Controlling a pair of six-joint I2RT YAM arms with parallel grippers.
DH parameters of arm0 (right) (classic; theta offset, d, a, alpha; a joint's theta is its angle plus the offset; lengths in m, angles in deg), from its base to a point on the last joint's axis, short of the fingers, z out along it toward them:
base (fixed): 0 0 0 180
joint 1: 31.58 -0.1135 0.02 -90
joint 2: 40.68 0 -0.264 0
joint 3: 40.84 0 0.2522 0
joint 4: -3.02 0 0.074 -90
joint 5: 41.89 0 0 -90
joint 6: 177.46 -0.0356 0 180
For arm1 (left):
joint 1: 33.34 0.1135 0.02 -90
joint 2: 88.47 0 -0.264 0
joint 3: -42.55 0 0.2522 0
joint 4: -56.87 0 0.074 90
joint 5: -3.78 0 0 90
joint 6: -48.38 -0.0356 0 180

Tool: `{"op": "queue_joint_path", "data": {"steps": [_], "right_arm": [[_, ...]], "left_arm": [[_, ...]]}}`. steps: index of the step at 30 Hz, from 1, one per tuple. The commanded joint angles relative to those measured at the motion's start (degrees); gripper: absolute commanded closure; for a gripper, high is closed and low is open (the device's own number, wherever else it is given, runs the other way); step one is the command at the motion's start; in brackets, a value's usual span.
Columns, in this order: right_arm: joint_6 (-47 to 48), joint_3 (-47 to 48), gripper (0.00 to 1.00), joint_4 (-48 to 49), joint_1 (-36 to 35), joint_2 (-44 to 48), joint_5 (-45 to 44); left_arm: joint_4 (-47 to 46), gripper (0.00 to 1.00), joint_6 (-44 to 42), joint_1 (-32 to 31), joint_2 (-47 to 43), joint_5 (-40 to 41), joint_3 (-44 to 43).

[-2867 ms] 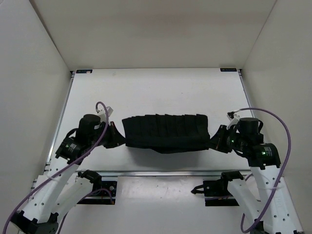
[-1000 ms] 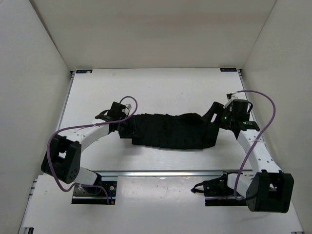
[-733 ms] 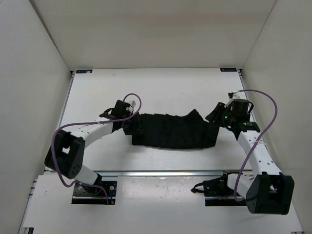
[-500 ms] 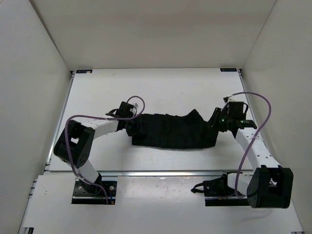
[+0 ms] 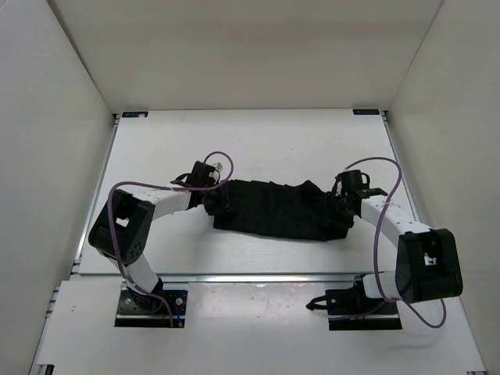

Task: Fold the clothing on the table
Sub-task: Fold the skirt

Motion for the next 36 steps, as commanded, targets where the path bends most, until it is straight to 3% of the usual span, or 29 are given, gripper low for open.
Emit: {"op": "queue_joint_path", "data": {"steps": [1,4,7,11,18,19,22,25,28,36], "right_arm": [[1.51,-1.31,0.59,0.06,-0.34,-1.70,-3.24],[1.77,-1.31,0.71,1.20,-0.43,-2.15,-1.58],[1.25,0.61,1.00,2.26,-1.83,-3.02,-2.35],[1.33,4.66,1.00,0.25,-1.83,-6.80,-4.29],[-1.04,6.52,1.00,-3.45,2.90,-1.11,-0.88],[-2.26,6.08,0.98,-3.54,3.35,1.60,-1.13],[-3.06,5.20,0.81,-3.63,7.03,7.67,-0.08],[-2.89,4.06,0.82,-4.33,10.29,10.15,1.77],[-3.50,3.27,0.69,-3.98,10.65,12.08,1.07],[-4.90,0.19,0.41,-5.21,9.77,8.13,-1.04]], "left_arm": [[0.07,0.52,-0.97,0.07,1.51,3.47,1.57],[0.69,0.69,-0.97,0.68,1.95,5.41,2.01],[1.92,0.84,-1.50,1.91,0.63,7.17,3.58],[2.27,0.99,-1.85,4.46,-2.27,8.05,5.87],[2.97,1.00,-2.03,3.41,-2.45,9.10,5.79],[2.97,1.00,-2.03,3.50,-2.45,9.02,5.88],[2.45,1.00,-1.85,4.20,-3.06,8.93,6.49],[2.45,1.00,-1.85,3.76,-3.50,8.93,6.76],[2.80,1.00,-1.85,3.85,-3.76,9.10,6.67],[3.24,1.00,-1.77,4.82,-7.27,9.46,9.30]]}}
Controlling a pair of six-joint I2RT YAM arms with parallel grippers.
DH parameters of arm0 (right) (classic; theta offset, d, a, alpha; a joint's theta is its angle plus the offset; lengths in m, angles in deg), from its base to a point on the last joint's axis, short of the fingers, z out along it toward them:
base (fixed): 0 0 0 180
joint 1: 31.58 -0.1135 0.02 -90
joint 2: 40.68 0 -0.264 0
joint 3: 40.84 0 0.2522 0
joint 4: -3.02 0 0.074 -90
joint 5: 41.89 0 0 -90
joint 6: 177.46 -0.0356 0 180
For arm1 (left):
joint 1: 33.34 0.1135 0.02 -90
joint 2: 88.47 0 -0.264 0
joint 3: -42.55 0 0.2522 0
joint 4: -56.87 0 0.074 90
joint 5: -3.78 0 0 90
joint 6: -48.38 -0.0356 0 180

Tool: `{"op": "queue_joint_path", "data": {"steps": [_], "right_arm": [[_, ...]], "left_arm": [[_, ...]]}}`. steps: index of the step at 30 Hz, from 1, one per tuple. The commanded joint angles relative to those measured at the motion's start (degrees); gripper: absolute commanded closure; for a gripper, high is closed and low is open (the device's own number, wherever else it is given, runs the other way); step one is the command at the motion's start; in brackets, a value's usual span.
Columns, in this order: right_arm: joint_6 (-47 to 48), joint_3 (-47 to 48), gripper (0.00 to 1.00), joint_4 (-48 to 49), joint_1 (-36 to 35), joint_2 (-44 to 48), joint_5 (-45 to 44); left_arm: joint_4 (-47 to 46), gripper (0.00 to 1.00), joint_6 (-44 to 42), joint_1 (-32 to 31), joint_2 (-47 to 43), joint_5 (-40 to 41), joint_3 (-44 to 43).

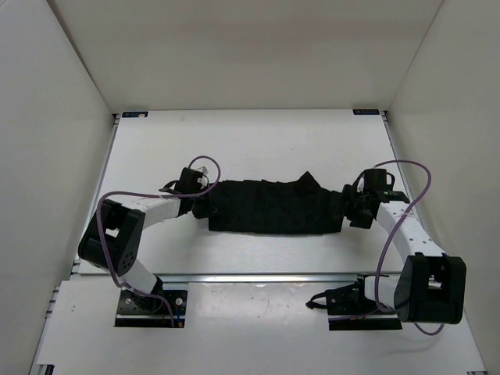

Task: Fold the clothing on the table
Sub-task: Fold the skirt

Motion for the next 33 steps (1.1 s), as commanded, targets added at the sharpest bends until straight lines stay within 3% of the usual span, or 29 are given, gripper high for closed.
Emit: {"op": "queue_joint_path", "data": {"steps": [1,10,15,17,20,21,28,33], "right_arm": [[-1.41,-1.54,0.39,-0.95,-0.37,-0.39,-2.11],[-6.68,-7.43,0.34,6.78,-2.04,-3.20,2.36],[-8.35,-9.10,0.38,12.83,-3.36,-6.80,3.68],[-9.67,-9.89,0.50,15.22,-3.01,-7.68,4.21],[-10.72,-10.25,0.91,18.47,-2.31,-7.52,4.92],[-10.47,-9.72,0.99,18.47,-2.31,-6.99,4.39],[-3.62,-0.34,1.00,11.45,4.81,-3.20,4.56],[4.11,14.50,1.00,5.91,-1.58,-4.34,7.63]], "left_arm": [[4.50,1.00,-1.35,0.75,-2.25,3.73,2.77],[3.62,1.00,-1.35,0.92,-2.17,2.24,2.60],[2.84,1.00,-1.17,0.23,-2.60,2.24,3.04],[2.92,1.00,-1.17,0.66,-2.78,2.41,3.21],[2.75,1.00,-1.17,0.14,-3.22,2.68,3.83],[3.27,1.00,-1.00,0.05,-3.74,2.33,3.65],[0.91,1.00,1.11,-3.72,-4.19,2.68,4.45],[-1.73,1.00,2.78,-4.52,-2.69,2.85,5.41]]}}
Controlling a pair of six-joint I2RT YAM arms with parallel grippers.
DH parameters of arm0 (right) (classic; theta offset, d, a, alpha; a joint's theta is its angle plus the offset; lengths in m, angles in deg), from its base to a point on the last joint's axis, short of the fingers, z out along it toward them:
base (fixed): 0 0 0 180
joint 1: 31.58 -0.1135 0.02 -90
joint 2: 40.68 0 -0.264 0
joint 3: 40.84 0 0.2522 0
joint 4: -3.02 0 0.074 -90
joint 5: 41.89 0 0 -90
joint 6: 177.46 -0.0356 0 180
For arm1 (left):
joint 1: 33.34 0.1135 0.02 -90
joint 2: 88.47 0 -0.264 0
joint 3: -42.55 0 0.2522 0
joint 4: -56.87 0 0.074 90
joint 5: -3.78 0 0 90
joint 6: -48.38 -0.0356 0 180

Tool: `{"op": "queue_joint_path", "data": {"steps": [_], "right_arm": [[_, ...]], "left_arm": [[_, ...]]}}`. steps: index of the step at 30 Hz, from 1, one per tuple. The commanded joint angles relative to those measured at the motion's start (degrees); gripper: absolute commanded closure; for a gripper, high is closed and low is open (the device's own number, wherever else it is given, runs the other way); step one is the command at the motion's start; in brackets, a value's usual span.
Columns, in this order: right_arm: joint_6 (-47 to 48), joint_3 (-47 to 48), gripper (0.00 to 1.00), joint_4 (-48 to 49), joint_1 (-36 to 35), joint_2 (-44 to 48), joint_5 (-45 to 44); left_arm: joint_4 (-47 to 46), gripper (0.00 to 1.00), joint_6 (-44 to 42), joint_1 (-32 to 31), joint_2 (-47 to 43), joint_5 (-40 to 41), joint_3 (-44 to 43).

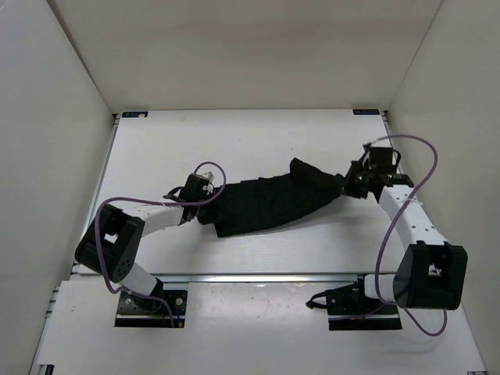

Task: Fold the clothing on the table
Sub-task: Fold the skirt

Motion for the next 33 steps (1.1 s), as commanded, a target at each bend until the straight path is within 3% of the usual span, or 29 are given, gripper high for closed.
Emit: {"op": "queue_joint_path", "data": {"steps": [1,6,11,18,29,31,33], "right_arm": [[6.70,10.10,1.00,-1.35,-5.07,-0.41,2.06],[6.97,24.50,1.00,0.13,-20.08,-6.04,4.70],[7.15,30.22,1.00,5.23,-33.72,-13.76,6.11],[7.14,29.62,0.99,9.37,-44.79,-23.00,9.80],[9.16,33.92,1.00,5.16,-50.00,-35.22,18.31],[10.39,36.03,0.83,3.05,-50.87,-35.93,17.72],[12.41,37.00,0.55,2.34,-52.02,-34.53,16.57]], "left_arm": [[-0.03,1.00,1.06,0.07,0.63,2.11,2.04],[-4.15,1.00,3.86,0.42,-0.77,2.55,5.03],[-5.48,1.00,4.75,0.86,-1.83,2.82,6.09],[-6.62,1.00,5.01,1.56,-2.09,1.94,7.84],[-6.54,1.00,5.27,3.14,-4.03,0.71,9.51],[-7.06,0.95,5.37,4.02,-4.99,0.09,9.69],[-6.45,0.79,5.72,5.24,-6.31,-1.14,9.78]]}}
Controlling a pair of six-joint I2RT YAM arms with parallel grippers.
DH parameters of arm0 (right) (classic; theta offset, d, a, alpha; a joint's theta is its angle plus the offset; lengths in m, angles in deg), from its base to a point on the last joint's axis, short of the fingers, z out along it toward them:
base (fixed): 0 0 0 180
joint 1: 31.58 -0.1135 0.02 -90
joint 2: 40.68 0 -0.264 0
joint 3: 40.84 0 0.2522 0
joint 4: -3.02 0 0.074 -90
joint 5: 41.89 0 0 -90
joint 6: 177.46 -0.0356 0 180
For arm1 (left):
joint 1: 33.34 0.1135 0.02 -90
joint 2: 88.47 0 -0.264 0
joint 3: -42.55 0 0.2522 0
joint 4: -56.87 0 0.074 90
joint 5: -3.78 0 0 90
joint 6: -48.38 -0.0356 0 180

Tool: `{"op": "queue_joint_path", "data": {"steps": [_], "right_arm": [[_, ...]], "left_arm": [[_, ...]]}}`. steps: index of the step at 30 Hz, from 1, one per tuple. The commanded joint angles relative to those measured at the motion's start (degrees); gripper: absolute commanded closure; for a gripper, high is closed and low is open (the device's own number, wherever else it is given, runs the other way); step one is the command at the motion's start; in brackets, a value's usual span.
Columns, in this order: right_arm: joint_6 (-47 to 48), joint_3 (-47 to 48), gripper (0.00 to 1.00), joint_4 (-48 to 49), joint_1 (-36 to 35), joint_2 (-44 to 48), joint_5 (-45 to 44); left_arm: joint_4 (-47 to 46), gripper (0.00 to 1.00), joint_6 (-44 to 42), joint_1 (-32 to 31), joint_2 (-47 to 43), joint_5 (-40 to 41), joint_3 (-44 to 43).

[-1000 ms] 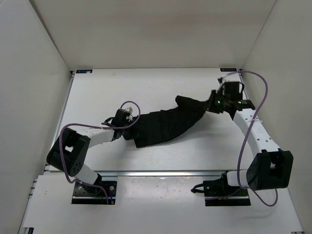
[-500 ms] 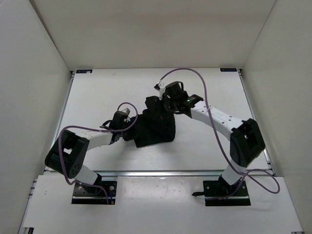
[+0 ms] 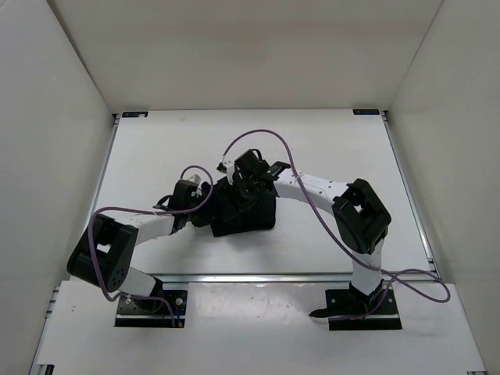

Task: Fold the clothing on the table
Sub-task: Fold the skirt

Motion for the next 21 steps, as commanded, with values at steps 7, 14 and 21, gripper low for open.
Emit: {"op": "queue_joint_path", "data": {"steps": [7,14,21], "right_arm": [[1.53,-1.75,0.36,6.68,-1.53,15.99,2.37],[-2.24,-8.67,0.76,9.83,4.08,23.83,-0.71],[-10.52,-17.49,1.00,24.96,8.49,20.69,7.63]], "left_arm": [[7.56,0.48,0.74,3.49,-8.26,-3.89,0.90],[11.60,0.43,4.51,6.39,-20.29,-6.97,4.23],[19.15,0.44,6.81,8.85,-36.11,-1.44,3.81]]}}
